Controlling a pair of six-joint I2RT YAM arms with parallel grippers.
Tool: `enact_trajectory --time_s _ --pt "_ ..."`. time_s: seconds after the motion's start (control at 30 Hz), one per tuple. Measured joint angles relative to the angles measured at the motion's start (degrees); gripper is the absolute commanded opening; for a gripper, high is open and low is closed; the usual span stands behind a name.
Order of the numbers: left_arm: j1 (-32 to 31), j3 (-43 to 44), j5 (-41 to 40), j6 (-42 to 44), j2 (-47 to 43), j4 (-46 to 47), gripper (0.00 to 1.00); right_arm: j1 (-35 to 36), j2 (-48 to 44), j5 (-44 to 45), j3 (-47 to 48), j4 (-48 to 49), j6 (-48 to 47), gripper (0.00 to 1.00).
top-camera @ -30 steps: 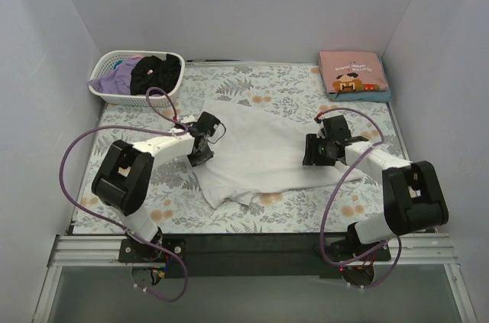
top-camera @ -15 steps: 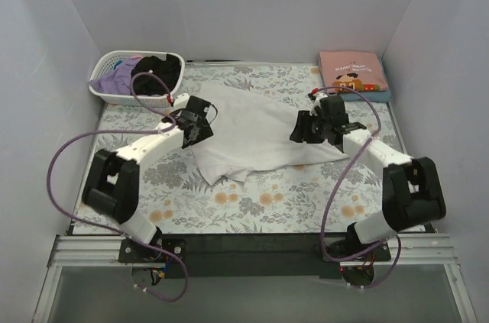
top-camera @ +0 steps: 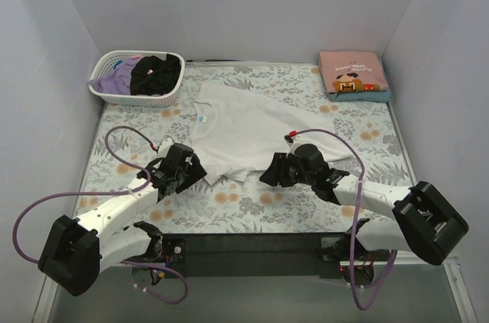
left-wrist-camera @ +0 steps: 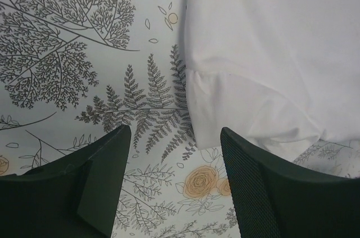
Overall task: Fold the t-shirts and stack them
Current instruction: Flatten the tshirt out
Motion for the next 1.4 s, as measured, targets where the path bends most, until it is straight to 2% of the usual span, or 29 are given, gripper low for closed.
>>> enact_trajectory --time_s 0.27,0.8,0.9,0.97,1.0,1.1,1.13,1.17,1.27,1.4 --pt "-1.2 -5.4 3.3 -4.5 -1.0 7.3 0.56 5.9 8.7 6.1 0.0 11.6 6.9 0.57" --pt "-5.9 -6.6 3.5 -7.3 3.6 13.9 0.55 9.3 23.1 7.6 4.5 23.0 13.0 0.53" --pt "-6.5 -6.3 3.0 -7.4 4.3 14.3 0.54 9.5 24.1 7.3 4.9 23.7 13.3 0.49" --pt "-7.0 -5.9 2.6 -7.4 5.0 14.4 0.52 9.5 24.4 7.1 5.0 23.9 13.4 0.40" --pt "-7.2 -5.7 2.4 -7.4 5.4 14.5 0.52 9.5 24.5 7.0 5.0 23.9 13.4 0.32" --pt "-7.7 -5.4 2.1 -7.4 6.2 15.0 0.50 9.5 24.7 6.9 5.0 23.9 13.4 0.17" --pt "-7.8 -5.3 2.0 -7.4 6.5 15.0 0.50 9.5 24.7 6.7 5.0 23.9 13.2 0.07" --pt "-7.9 -5.2 2.0 -7.4 6.7 15.1 0.49 9.5 24.7 6.7 5.0 23.9 13.0 0.03" --pt "-8.2 -4.6 1.7 -7.4 7.6 15.2 0.46 9.5 24.7 6.6 5.0 23.9 13.0 0.01" --pt "-8.4 -4.0 0.9 -7.4 8.9 15.3 0.34 9.5 24.7 6.5 5.0 23.9 12.8 0.01"
